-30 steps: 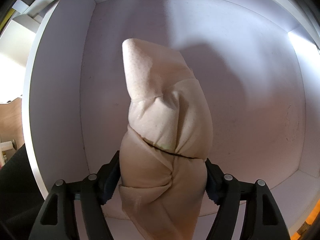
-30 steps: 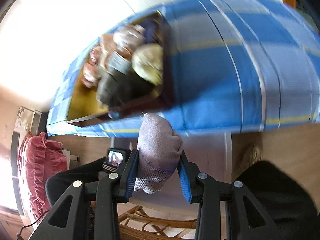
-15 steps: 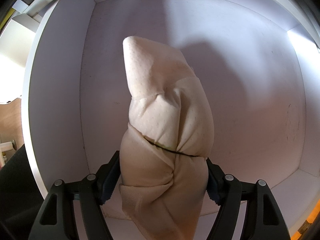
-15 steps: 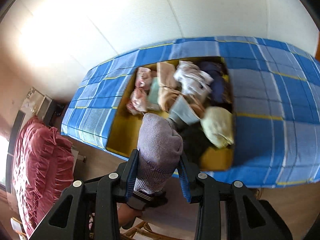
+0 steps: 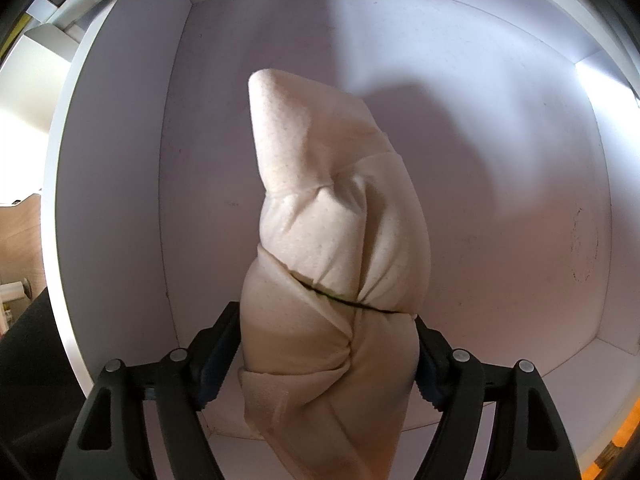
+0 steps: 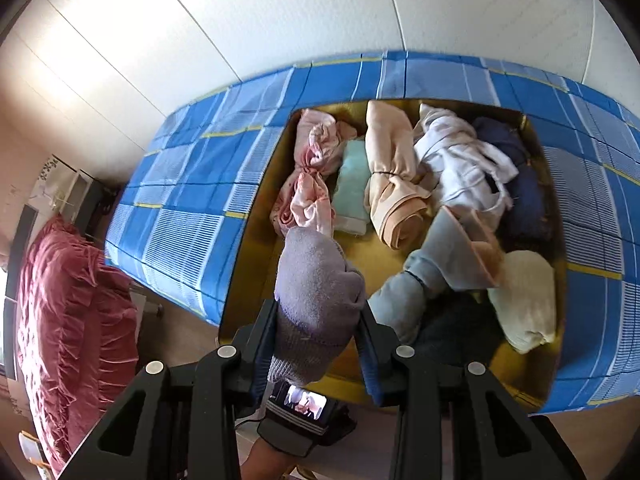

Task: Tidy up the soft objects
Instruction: 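Carry the grey knit cloth with the right tool over the tray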

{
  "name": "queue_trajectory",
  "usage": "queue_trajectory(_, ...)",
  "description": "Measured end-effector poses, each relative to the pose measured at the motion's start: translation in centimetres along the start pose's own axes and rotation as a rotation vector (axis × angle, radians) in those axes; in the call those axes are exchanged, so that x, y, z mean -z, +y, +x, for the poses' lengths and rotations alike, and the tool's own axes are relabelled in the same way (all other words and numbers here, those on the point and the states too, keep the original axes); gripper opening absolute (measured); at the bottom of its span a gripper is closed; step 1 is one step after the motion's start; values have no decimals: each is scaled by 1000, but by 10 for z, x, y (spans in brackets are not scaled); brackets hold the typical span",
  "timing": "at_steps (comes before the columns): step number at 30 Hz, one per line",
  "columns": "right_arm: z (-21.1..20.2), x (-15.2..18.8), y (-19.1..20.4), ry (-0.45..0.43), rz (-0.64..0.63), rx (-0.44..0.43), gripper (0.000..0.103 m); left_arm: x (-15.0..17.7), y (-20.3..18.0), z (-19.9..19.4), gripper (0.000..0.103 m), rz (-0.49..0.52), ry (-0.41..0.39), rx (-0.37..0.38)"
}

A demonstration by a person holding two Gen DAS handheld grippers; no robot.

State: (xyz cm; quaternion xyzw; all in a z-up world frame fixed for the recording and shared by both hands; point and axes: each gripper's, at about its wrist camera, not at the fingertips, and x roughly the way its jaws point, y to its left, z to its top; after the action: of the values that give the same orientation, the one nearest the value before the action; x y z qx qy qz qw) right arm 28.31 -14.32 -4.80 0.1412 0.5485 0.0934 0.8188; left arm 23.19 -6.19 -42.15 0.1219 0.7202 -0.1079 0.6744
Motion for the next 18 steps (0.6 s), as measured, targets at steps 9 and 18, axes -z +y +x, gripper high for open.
queue_trajectory(9,37,-3,7,55,-31,77,37,4,-3,4,79,4,4,2)
queue_trajectory(18,61,6,17,68,-138,200,37,5,-3,4,80,5,3,1)
